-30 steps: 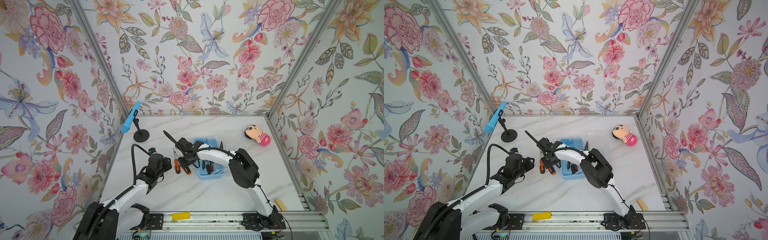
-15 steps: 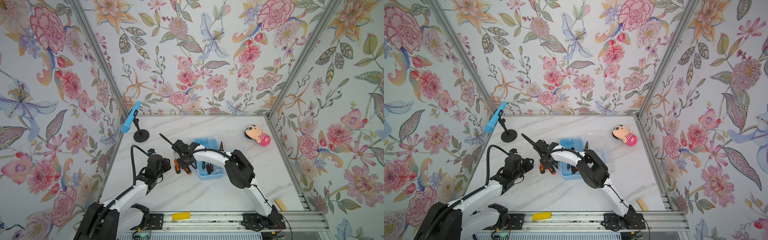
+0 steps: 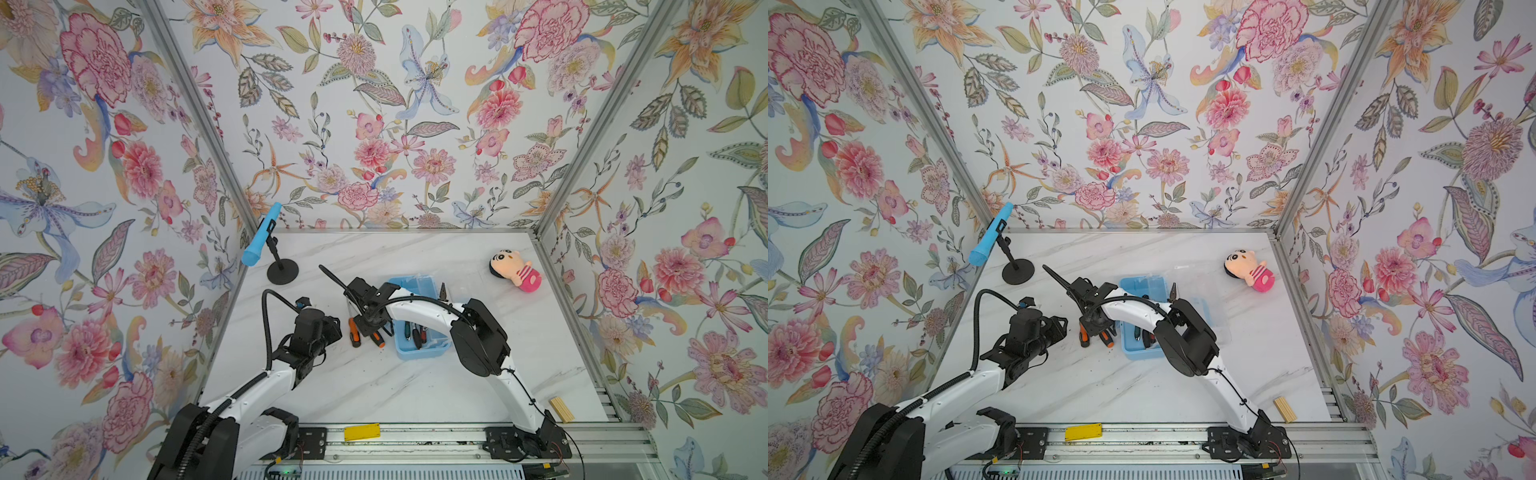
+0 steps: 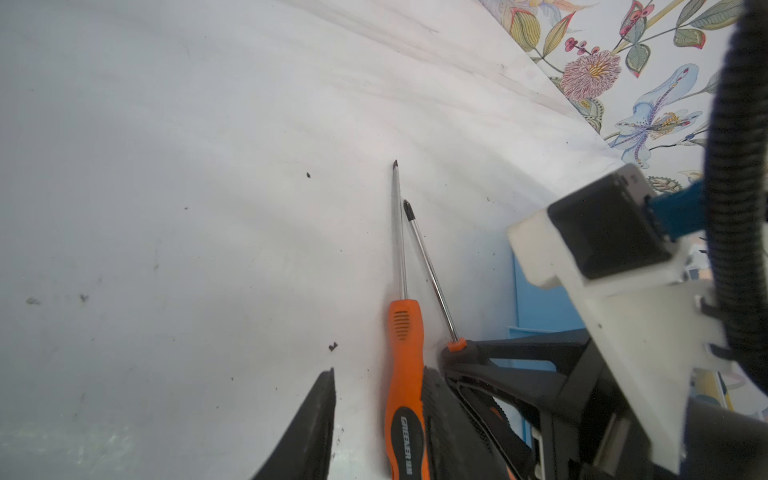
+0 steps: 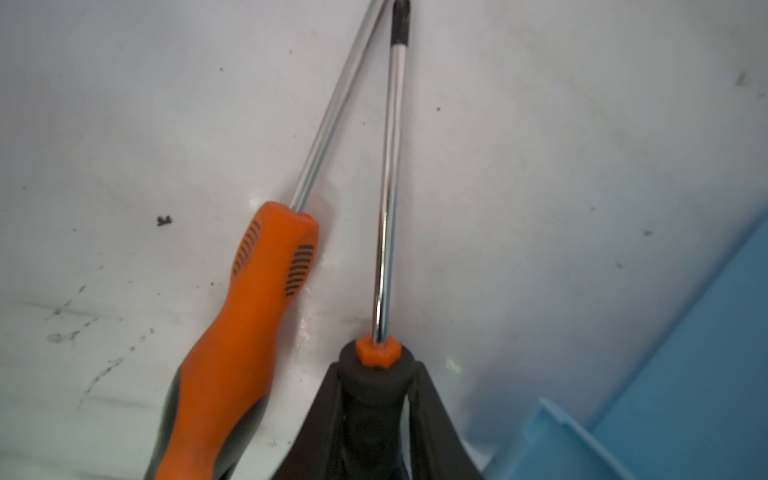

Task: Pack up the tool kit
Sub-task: 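Close the right gripper on the black-handled screwdriver's handle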

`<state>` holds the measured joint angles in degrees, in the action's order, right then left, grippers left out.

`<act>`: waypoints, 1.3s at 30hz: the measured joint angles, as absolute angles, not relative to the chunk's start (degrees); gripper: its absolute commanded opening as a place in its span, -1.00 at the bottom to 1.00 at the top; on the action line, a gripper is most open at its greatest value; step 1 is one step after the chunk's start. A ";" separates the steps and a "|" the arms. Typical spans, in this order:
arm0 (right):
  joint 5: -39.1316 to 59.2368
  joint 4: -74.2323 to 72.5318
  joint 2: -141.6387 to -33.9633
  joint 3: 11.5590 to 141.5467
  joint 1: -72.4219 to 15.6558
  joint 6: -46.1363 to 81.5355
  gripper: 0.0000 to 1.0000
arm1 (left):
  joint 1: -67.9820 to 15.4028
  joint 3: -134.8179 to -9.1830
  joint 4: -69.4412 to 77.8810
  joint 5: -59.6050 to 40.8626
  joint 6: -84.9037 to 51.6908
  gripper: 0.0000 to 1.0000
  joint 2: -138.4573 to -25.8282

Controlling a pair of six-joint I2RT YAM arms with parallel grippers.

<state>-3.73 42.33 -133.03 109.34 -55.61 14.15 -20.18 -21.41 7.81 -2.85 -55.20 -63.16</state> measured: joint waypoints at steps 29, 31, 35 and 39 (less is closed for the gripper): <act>1.78 44.14 -104.40 102.96 -40.36 14.63 -1.00 | -20.14 -26.87 7.73 -3.05 -53.15 -0.25 -66.30; 0.43 44.86 -98.98 99.04 -36.45 13.78 -1.00 | -20.14 -27.44 7.77 -3.05 -52.90 -0.25 -67.29; -1.04 46.50 -91.72 91.68 -30.13 12.25 -1.00 | -20.14 -28.56 7.90 -3.27 -52.51 -0.25 -69.56; -1.50 48.69 -88.68 86.37 -27.35 10.85 -1.00 | -20.14 -29.30 8.34 -4.19 -51.96 -0.26 -71.75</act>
